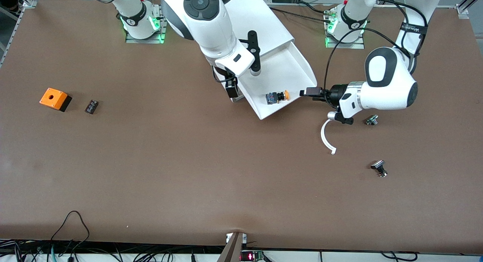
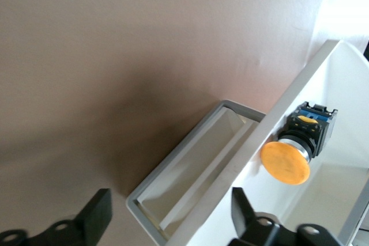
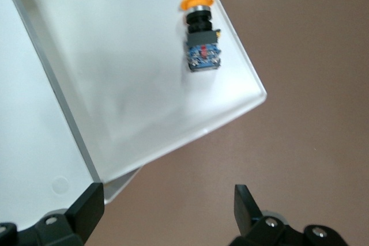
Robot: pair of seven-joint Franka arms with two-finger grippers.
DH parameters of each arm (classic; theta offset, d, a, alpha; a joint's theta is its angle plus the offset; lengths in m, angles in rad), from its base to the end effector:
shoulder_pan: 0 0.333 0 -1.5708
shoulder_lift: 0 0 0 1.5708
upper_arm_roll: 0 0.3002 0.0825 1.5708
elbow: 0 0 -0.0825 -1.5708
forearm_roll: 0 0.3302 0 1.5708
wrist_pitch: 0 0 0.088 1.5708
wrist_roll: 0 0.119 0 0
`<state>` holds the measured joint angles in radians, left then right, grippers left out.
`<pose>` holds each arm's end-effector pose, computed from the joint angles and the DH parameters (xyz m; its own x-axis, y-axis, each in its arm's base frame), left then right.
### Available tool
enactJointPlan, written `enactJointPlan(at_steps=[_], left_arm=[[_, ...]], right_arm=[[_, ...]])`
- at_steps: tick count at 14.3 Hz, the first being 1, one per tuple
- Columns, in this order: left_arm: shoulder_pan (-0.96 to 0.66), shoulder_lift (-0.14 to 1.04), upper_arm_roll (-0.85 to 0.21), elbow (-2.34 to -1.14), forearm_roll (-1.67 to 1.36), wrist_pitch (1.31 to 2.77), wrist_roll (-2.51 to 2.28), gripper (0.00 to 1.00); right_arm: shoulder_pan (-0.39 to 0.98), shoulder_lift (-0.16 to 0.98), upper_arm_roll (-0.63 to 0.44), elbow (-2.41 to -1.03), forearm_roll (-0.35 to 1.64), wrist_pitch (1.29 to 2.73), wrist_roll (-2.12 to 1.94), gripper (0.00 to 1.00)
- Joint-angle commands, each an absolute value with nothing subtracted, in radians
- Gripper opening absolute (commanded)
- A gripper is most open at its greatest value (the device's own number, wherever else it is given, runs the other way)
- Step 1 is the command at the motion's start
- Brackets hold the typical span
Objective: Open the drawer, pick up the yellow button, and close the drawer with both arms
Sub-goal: 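Pull the drawer out of the white cabinet with the left gripper, then withdraw the left gripper while the right gripper reaches into the drawer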
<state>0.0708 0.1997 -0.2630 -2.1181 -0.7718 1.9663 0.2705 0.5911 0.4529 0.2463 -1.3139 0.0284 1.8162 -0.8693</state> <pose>0.4765 -0.1445 0.3269 0.9548 -0.1263 -0.2689 0.0818 -0.7585 0.6465 0.4472 0.4546 0.4761 -0.0985 0.9850 0.1415 0.9936 0.1052 -0.0408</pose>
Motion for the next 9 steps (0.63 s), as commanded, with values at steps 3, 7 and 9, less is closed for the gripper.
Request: enactJointPlan(at_steps=[3,7,9], left_arm=[[0.104,0.118,-0.265,-2.096,-0.510,1.968,0.247,1.00],[0.107,0.075,-0.250,-2.030,-0.286,1.956,0.245,1.00],[0.113,0.052,-0.229,-2.017,-0.229,1.956,0.245,1.00]], right_arm=[[0.638,0.503,0.245,-1.272,0.018,1.871,-0.861,1.00],[0.672,0.538,0.241,-1.270,0.018,1.977,-0.859,1.00],[0.695,0.573,0.233,-1.232,0.020,1.979,-0.857,1.00]])
